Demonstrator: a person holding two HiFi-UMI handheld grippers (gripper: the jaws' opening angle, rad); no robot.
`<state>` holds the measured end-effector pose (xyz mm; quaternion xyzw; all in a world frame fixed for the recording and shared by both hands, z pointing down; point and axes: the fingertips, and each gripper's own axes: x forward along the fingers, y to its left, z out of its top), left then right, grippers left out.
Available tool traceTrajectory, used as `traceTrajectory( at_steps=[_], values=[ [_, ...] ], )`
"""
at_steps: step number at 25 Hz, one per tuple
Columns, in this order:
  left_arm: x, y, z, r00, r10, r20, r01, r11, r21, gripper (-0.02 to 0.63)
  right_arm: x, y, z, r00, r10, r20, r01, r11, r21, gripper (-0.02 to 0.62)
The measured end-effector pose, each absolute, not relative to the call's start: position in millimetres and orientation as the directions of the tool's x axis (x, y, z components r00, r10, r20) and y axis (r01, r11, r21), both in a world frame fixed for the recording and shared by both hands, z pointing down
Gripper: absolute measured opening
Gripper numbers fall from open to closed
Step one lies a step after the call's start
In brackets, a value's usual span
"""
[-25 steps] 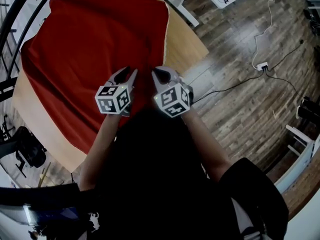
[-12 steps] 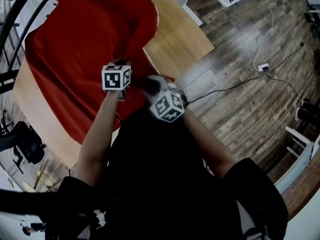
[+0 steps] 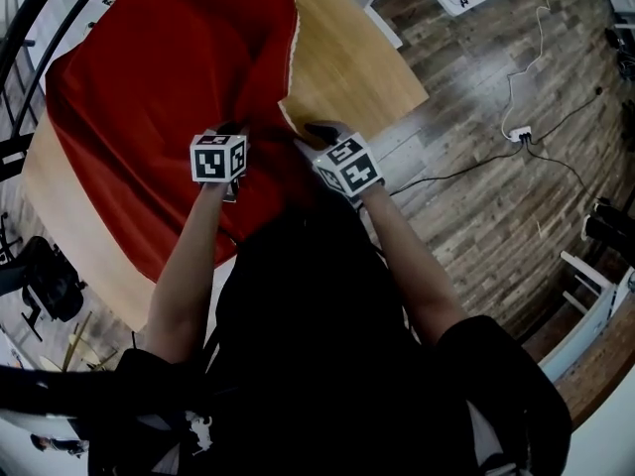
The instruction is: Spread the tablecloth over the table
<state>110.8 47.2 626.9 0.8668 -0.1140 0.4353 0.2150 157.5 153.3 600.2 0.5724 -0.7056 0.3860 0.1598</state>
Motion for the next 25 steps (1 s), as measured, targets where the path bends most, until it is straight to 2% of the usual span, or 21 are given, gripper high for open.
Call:
traceTrajectory(
  at_steps=[2,3,4,6,7,8,10,11,13,14,15,17,19,21,25],
  values=[
    [112.1,47.8,626.3,0.599,-0.011,0.801,-0.386,-0.880,0.277,0.026,152.8,153.4,612.0,-0.306,-0.643,0.702,-0.933,0.055,-0.356,0.113],
    [111.5,47.3,623.4,0.603,-0.017,0.798,-0.391,-0.878,0.277,0.028,153.1,153.8,615.2,-0.298,-0.632,0.715,-0.937,0.052,-0.344,0.014],
    [109.1,46.9,617.0,0.612,-0.027,0.790,-0.400,-0.872,0.280,0.055,154.7,153.7,614.3,-0.289,-0.634,0.717,-0.940,0.046,-0.338,0.012],
    [96.5,52.9,595.4,0.646,-0.043,0.762,-0.414,-0.858,0.303,0.192,162.6,154.3,601.9,-0.267,-0.662,0.700,-0.941,0.023,-0.337,0.012],
    [87.0,62.0,585.3,0.662,-0.042,0.749,-0.409,-0.857,0.314,0.196,169.0,156.0,593.6,-0.248,-0.676,0.694,-0.945,0.012,-0.326,0.012],
    [78.3,74.7,578.7,0.669,-0.036,0.742,-0.392,-0.865,0.312,0.185,176.6,158.2,585.7,-0.223,-0.684,0.694,-0.953,0.004,-0.302,0.012],
    [72.7,101.8,572.6,0.674,-0.034,0.738,-0.331,-0.907,0.261,0.074,191.8,163.3,573.4,-0.166,-0.689,0.706,-0.973,-0.003,-0.232,0.012],
    [76.1,111.2,567.7,0.690,-0.052,0.722,-0.307,-0.924,0.228,0.047,198.3,166.3,569.7,-0.139,-0.686,0.714,-0.980,-0.009,-0.199,0.012],
    [84.1,117.4,543.9,0.755,-0.110,0.647,-0.311,-0.928,0.205,0.039,210.5,173.8,568.4,-0.087,-0.677,0.731,-0.987,-0.040,-0.154,0.012],
    [85.9,119.9,529.0,0.788,-0.117,0.604,-0.310,-0.924,0.225,0.070,218.3,178.8,569.3,-0.054,-0.673,0.738,-0.987,-0.074,-0.140,0.013],
    [86.4,125.7,518.0,0.812,-0.095,0.575,-0.288,-0.923,0.254,0.088,229.2,185.0,569.8,-0.007,-0.669,0.743,-0.985,-0.124,-0.121,0.012],
    [84.4,143.5,513.3,0.833,-0.006,0.554,-0.207,-0.931,0.301,0.072,258.3,199.7,566.8,0.113,-0.657,0.745,-0.965,-0.250,-0.075,0.012],
    [81.7,160.3,529.7,0.814,0.083,0.574,-0.155,-0.922,0.353,0.053,279.2,207.9,557.9,0.174,-0.664,0.728,-0.941,-0.329,-0.076,0.012],
    [84.3,172.5,560.7,0.764,0.145,0.629,-0.159,-0.903,0.400,0.027,283.6,205.3,548.1,0.167,-0.682,0.712,-0.953,-0.296,-0.060,0.012],
    [83.5,178.5,615.7,0.644,0.141,0.752,-0.227,-0.903,0.364,0.020,293.7,206.4,545.0,0.140,-0.666,0.733,-0.986,-0.162,0.041,0.012]
  ],
)
